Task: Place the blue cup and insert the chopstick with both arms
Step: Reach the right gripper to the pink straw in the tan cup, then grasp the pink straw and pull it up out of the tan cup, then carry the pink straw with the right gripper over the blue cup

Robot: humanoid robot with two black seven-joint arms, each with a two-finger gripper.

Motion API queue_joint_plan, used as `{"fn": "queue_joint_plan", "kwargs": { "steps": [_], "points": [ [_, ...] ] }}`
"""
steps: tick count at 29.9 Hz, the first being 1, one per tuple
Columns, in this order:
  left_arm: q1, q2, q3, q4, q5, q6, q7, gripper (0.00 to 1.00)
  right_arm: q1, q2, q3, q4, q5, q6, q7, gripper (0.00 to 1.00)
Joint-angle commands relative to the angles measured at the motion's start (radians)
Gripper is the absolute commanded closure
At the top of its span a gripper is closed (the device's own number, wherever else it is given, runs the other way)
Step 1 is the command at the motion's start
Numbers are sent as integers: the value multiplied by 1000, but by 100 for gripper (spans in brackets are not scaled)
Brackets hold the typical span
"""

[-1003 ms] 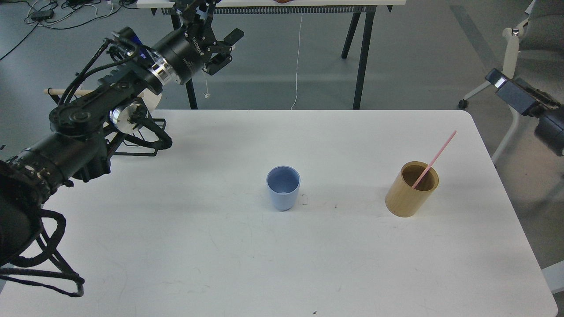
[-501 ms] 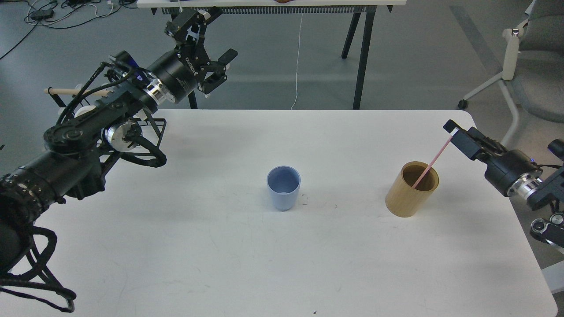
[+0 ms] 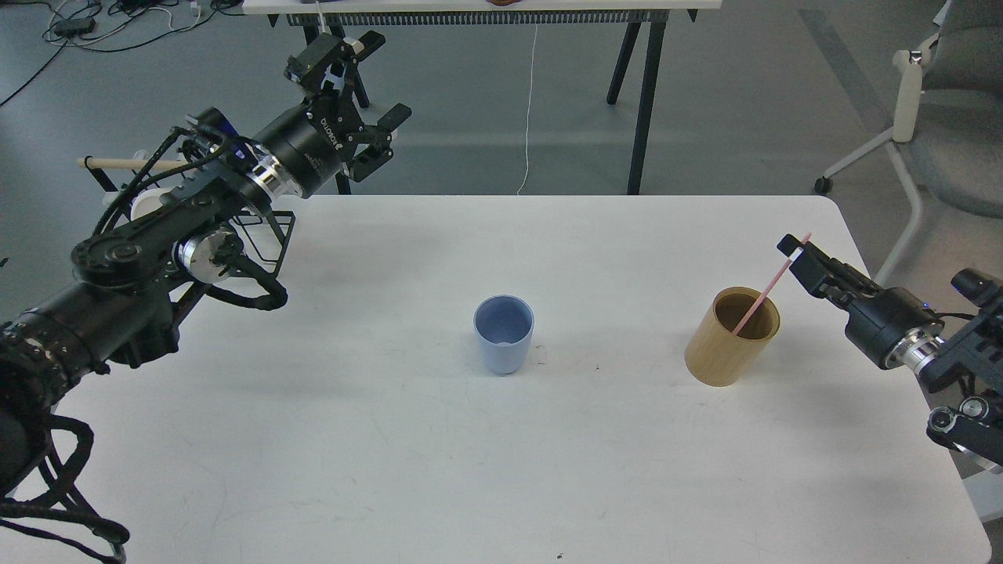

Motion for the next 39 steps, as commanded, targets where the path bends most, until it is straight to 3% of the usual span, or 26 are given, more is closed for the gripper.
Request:
{"fn": "queue_joint_plan", "kwargs": {
  "steps": [1,5,13,31,35,39],
  "points": [
    [1,-2,0,0,0,0,0,1,-4,-1,0,0,1,-9,0,77],
    [10,-5,0,0,0,0,0,1,-4,-1,0,-1,1,-9,0,89],
    [21,-14,0,0,0,0,0,1,-3,-22,5,2,5,-9,0,99],
    [59,-23,5,13,3,0,0,1,123,-358,176,387,19,18,0,100],
    [101,-8,3,16,3,0,0,1,255,-340,160,410,59,67,0,100],
    [135,4,3,31,3,0,0,1,439,-156,25,353,65,103,0,100]
  ]
}}
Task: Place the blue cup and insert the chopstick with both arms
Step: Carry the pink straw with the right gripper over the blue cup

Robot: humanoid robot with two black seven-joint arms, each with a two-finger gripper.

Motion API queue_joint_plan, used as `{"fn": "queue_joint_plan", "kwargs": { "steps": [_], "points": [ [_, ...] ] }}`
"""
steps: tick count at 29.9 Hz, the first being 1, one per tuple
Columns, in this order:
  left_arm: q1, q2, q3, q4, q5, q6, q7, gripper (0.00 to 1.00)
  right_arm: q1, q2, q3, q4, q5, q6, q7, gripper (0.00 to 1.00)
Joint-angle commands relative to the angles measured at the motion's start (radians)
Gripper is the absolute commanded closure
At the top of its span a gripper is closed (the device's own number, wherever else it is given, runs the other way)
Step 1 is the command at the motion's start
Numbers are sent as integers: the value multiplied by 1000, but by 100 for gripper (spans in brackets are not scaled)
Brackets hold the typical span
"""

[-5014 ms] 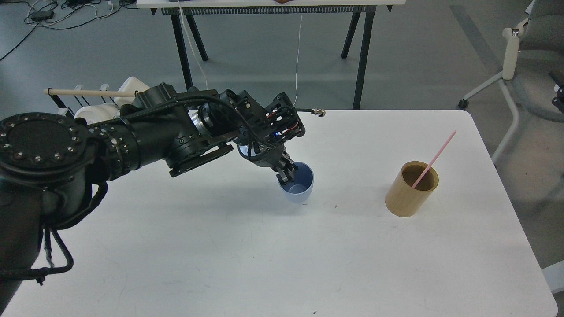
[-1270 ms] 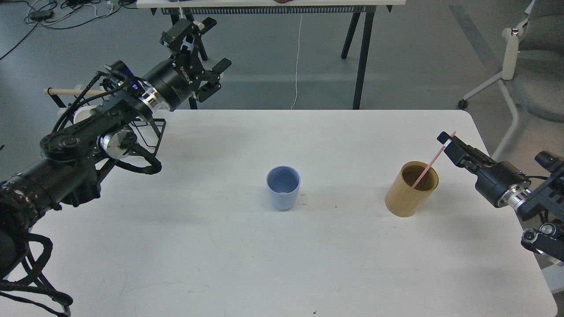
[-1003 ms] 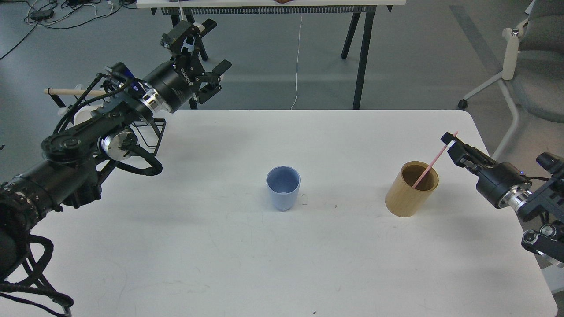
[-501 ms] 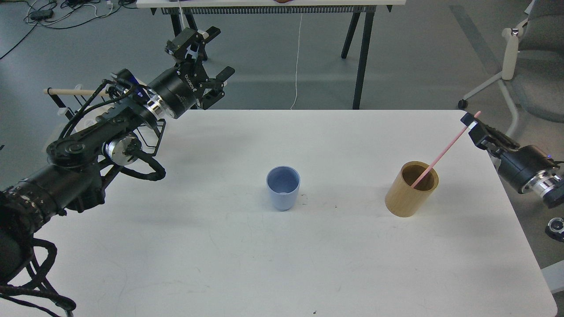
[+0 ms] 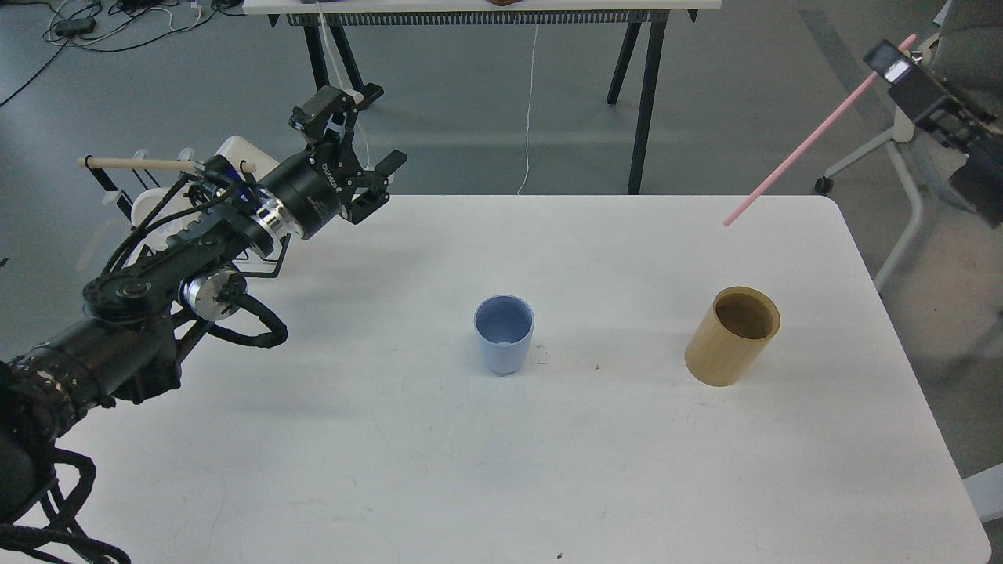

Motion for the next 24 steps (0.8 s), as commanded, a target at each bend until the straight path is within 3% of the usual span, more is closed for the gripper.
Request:
{"fn": "queue_joint_plan", "kwargs": {
  "steps": [1,6,10,24],
  "points": [
    [28,8,-1,12,-1,0,0,1,184,155,-178,-82,5,19,0,100],
    [38,5,-1,55,-1,0,0,1,379,431,-491,-287,4,-3,0,100],
    [39,2,-1,84,-1,0,0,1,392,606,-533,-387,-1,-18,0,100],
    [41,0,1,119,-3,0,0,1,374,780,-639,-509,-9,-23,0,100]
  ]
}}
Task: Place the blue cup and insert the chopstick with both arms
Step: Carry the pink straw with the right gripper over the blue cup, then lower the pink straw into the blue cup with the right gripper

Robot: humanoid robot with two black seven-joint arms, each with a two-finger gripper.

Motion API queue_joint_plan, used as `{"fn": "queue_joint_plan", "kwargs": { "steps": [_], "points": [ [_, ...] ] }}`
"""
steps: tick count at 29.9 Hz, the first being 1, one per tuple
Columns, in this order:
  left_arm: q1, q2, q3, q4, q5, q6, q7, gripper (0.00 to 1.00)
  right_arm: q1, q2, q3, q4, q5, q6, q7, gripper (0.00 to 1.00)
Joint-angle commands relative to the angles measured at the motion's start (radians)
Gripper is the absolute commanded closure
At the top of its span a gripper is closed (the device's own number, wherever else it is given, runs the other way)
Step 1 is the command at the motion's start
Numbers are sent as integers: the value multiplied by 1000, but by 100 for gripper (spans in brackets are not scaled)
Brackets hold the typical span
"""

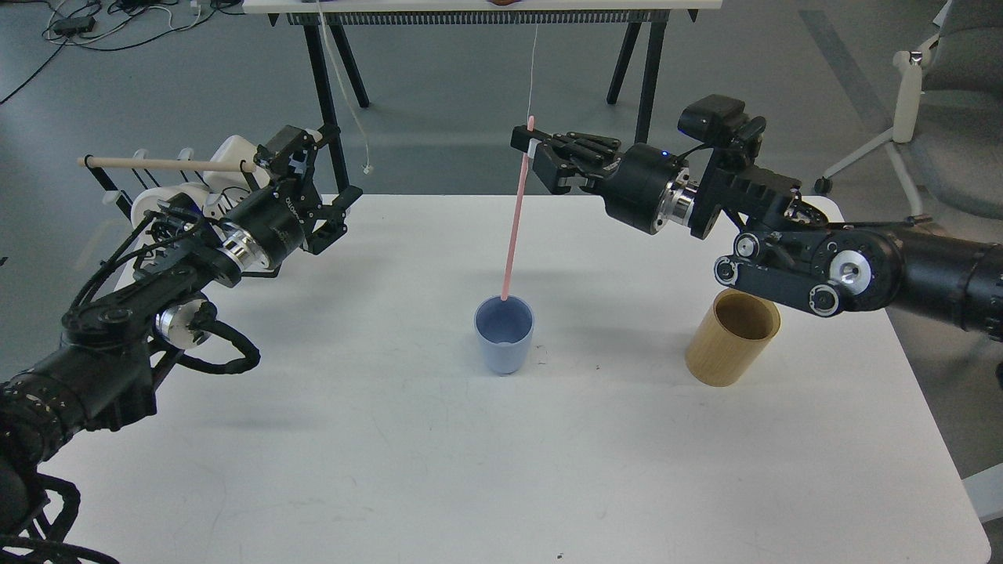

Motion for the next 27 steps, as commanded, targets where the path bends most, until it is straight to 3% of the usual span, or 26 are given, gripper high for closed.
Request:
{"fn": "queue_joint_plan", "kwargs": {
  "steps": [1,18,22,27],
  "points": [
    [0,-3,1,3,-1,0,0,1,-21,28,-7,-23,0,0,0,100],
    [2,-9,0,5,-1,0,0,1,-64,118,-91,-110,0,-43,0,97],
    [2,-7,0,3,-1,0,0,1,-63,123,-91,-107,0,-45,0,87],
    [2,-9,0,3,-1,0,0,1,-63,121,-84,-100,4,-47,0,52]
  ]
}}
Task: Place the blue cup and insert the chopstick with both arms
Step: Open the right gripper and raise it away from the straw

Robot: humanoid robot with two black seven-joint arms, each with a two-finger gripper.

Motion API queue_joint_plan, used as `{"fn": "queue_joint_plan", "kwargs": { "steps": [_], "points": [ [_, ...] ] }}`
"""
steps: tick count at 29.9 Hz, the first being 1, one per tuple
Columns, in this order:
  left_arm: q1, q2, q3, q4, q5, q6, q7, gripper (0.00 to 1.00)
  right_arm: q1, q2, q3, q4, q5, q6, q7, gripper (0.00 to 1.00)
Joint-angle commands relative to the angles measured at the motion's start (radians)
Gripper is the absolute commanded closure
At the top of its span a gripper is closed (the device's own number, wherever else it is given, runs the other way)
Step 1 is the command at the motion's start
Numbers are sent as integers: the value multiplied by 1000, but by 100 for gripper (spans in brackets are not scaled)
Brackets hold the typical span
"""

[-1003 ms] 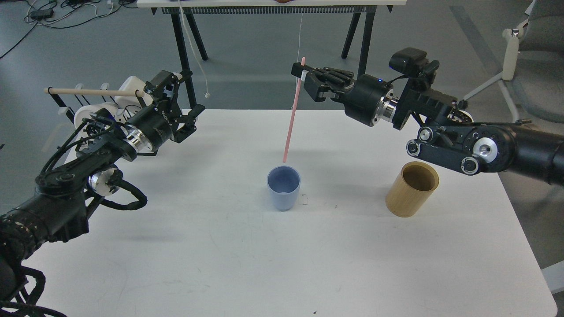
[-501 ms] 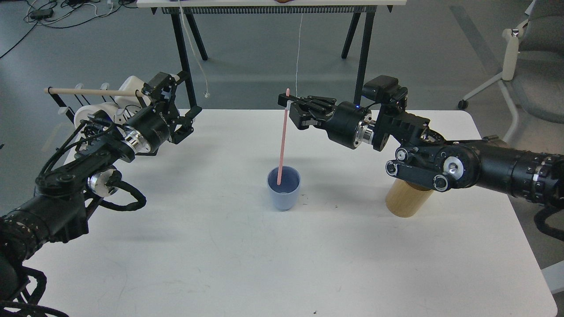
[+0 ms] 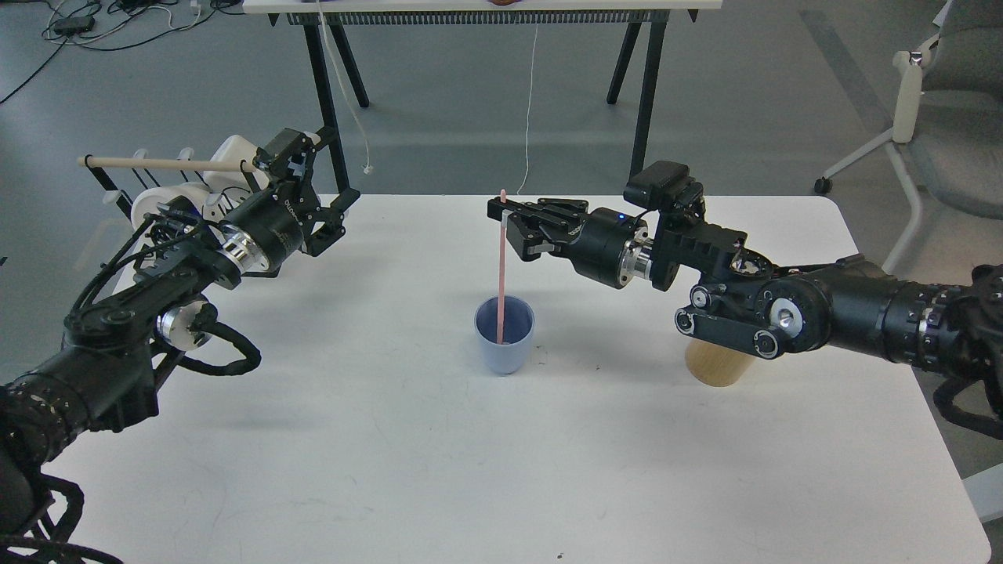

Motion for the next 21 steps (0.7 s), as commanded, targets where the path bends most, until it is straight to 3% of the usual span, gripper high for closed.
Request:
{"fn": "queue_joint_plan", "kwargs": {
  "steps": [1,3,5,9,10,16,21],
  "points": [
    [0,-1,0,0,0,0,0,1,1,-2,11,10,5,-3,0,48],
    [0,-1,0,0,0,0,0,1,3,-5,24,16,13,-6,0,35],
    [-1,-1,0,0,0,0,0,1,4,-8,52,25,14,-9,0,31],
    [-3,4,0,0,0,0,0,1,7,-46,145,62,30,-7,0,3],
    [-1,4,0,0,-1,0,0,1,9,-61,168,74,43,-6,0,1],
    [-4,4,-8,-3,-6,0,0,1,-55,-153,348,157,206,-9,0,1],
    [-6,5,-17,-8,-8,0,0,1,-244,-173,676,234,378,49,0,1]
  ]
}}
